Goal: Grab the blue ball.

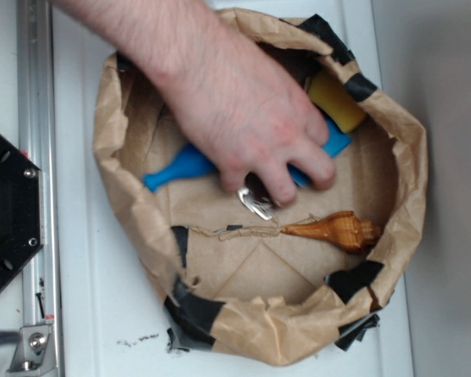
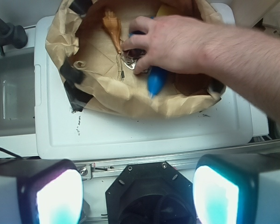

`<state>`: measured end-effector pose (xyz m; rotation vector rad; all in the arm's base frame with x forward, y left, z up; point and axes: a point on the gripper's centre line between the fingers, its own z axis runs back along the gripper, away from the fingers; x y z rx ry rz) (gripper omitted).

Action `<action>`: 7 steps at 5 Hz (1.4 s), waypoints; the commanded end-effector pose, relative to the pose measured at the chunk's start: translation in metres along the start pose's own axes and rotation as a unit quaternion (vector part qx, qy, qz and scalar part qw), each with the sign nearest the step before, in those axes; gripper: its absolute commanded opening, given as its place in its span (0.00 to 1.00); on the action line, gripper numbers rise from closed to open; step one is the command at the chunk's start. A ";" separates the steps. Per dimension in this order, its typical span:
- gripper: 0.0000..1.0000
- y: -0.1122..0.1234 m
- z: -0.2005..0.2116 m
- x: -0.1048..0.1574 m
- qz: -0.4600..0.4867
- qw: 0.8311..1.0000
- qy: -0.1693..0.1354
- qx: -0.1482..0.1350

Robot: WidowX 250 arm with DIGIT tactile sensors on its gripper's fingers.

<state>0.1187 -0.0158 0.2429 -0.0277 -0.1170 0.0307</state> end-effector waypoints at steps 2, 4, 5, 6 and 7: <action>1.00 -0.002 0.000 -0.001 0.000 1.000 -0.001 0.005; 1.00 0.002 0.003 -0.002 -0.007 1.000 0.002 -0.008; 1.00 0.002 0.003 -0.002 -0.007 1.000 0.002 -0.008; 1.00 0.002 0.003 -0.002 -0.007 1.000 0.002 -0.008; 1.00 0.002 0.003 -0.002 -0.007 1.000 0.002 -0.008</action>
